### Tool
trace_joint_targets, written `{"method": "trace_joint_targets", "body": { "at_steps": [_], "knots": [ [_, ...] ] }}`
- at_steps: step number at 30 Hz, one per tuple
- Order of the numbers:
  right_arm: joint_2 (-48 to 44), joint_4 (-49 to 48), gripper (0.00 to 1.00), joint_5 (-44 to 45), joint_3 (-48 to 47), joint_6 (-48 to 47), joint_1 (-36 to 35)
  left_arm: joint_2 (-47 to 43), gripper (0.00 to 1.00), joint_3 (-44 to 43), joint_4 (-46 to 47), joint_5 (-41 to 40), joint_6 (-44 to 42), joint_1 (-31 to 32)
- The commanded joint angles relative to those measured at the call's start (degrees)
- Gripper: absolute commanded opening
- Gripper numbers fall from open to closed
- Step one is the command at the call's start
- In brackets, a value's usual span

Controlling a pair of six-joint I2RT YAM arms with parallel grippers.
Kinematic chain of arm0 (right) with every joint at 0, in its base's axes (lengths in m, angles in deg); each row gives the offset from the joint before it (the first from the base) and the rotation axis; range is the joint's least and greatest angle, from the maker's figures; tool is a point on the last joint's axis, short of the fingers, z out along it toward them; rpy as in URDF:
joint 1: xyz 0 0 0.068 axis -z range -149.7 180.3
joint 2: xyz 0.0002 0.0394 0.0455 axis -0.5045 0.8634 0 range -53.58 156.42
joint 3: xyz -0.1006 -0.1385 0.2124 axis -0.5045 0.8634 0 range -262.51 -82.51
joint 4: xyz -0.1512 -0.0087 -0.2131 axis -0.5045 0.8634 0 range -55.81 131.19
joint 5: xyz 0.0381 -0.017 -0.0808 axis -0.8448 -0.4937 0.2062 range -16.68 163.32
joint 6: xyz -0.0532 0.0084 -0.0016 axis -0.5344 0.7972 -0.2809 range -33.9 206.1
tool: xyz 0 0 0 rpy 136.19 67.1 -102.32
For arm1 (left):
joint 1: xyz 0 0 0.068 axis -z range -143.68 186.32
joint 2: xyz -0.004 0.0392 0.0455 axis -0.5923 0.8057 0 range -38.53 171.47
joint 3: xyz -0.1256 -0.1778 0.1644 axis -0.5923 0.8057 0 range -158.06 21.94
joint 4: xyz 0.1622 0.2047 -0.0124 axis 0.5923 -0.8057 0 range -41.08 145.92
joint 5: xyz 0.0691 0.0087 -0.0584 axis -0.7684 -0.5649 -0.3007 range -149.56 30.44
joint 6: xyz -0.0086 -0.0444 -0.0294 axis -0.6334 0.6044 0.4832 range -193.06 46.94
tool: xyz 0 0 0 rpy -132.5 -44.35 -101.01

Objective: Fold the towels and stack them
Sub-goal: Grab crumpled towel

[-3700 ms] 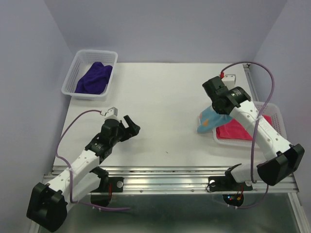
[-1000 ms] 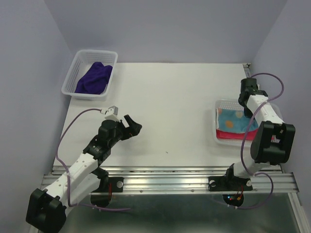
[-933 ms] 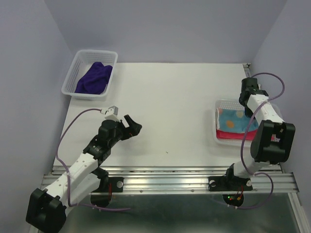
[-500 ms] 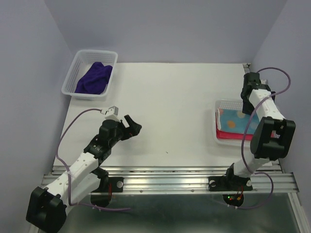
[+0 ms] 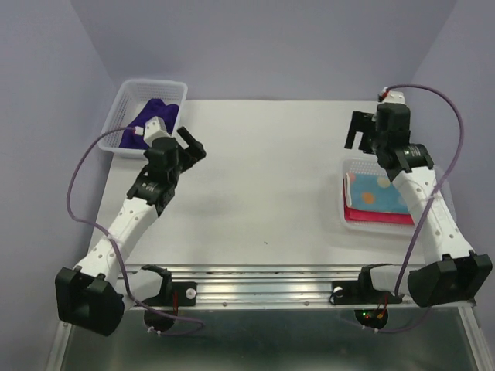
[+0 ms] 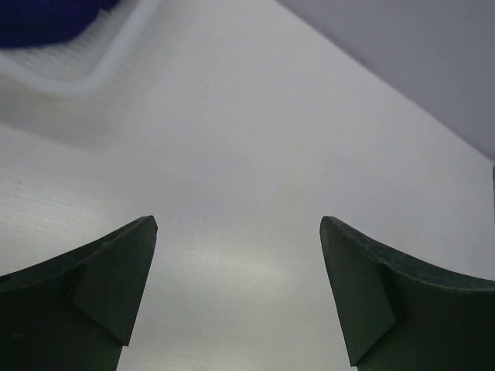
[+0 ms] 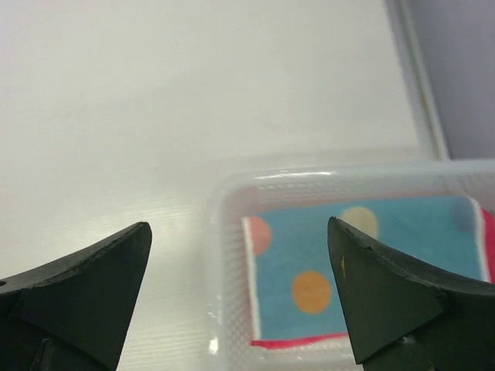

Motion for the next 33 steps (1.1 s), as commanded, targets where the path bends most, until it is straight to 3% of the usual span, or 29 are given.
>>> {"method": "trace_joint_targets", "body": {
  "at_steps": [1, 3, 4, 6, 11, 16, 18, 20, 27, 33],
  "knots": [
    [5.60, -9.65, 1.00, -4.69, 3.56, 0.41, -8.38, 9.44, 0.99, -15.58, 1.24, -3.40, -9.03, -8.31],
    [6.31, -12.57, 1.00, -5.04, 4.35, -0.11, -10.85, 17.52, 0.99, -22.11, -0.50, -1.30, -11.85, -10.96],
    [6.67, -13.71, 1.00, -5.56, 4.62, -0.73, -11.21, 20.45, 0.99, -29.80, -2.95, -1.55, -12.23, -12.63],
    [8.07, -16.09, 1.00, -6.10, 4.53, -1.78, -11.83, 29.03, 0.99, -36.96, -10.78, -2.78, -12.23, -16.50],
    [11.15, -17.23, 1.00, -3.55, 4.09, -2.32, -12.01, 43.39, 0.99, -51.54, -12.45, 3.17, -14.96, -25.19],
    [12.73, -16.80, 1.00, 0.13, 4.35, -3.81, -12.36, 62.96, 0.99, -73.94, -19.58, 5.48, -16.18, -28.46],
    [13.00, -16.36, 1.00, 0.75, 4.53, -4.16, -12.45, 67.39, 0.99, -78.81, -20.02, 5.48, -16.80, -29.25],
    [13.35, -15.75, 1.00, 1.02, 4.71, -4.42, -12.45, 72.23, 0.99, -82.94, -19.16, 6.36, -17.42, -30.30],
    [13.96, -14.86, 1.00, 1.91, 5.32, -4.25, -12.54, 81.72, 0.99, -84.63, -8.27, 12.41, -16.89, -32.07],
    [15.19, -15.22, 1.00, 1.90, 5.41, -4.42, -12.54, 87.79, 0.99, -88.41, -5.01, 19.18, -13.11, -32.07]
  ]
}}
